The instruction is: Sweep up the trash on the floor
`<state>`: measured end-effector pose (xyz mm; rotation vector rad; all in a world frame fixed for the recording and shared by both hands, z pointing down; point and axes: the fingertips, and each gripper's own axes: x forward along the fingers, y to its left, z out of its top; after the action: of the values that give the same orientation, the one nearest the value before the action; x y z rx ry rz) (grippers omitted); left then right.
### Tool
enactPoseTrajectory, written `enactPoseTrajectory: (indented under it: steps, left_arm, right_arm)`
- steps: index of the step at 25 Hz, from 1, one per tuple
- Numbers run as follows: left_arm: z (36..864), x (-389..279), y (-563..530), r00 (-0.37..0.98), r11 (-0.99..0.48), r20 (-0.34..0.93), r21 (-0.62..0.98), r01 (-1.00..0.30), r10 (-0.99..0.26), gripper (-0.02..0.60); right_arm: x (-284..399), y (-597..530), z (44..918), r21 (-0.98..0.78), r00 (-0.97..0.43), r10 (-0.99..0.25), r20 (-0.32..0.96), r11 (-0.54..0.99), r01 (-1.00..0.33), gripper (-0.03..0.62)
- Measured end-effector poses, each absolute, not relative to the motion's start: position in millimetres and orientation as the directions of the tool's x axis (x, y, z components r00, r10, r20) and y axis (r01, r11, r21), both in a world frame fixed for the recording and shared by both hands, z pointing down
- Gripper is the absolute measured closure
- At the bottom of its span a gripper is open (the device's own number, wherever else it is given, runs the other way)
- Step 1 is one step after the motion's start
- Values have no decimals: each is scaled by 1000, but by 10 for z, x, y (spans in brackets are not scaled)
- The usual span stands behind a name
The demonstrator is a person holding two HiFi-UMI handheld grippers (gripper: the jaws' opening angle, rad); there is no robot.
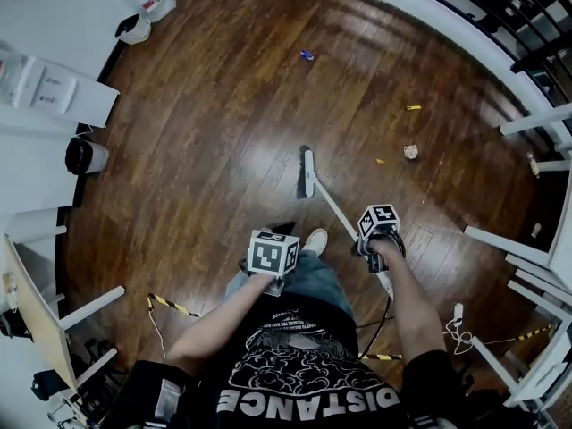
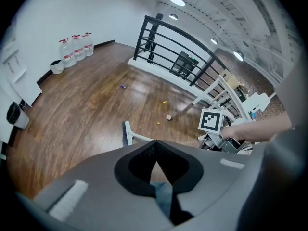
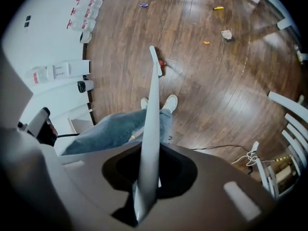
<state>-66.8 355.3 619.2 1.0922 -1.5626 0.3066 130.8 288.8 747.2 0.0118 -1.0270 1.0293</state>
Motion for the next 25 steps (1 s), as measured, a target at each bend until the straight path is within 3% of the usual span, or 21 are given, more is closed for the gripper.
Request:
enactPoseTrajectory:
  steps: [25]
  left_arm:
    - [6373, -1221, 1817, 287, 302, 829, 463, -833, -479, 577]
  right_arm:
    - [1271, 1563, 7181, -229, 254, 553, 794, 658, -718, 534]
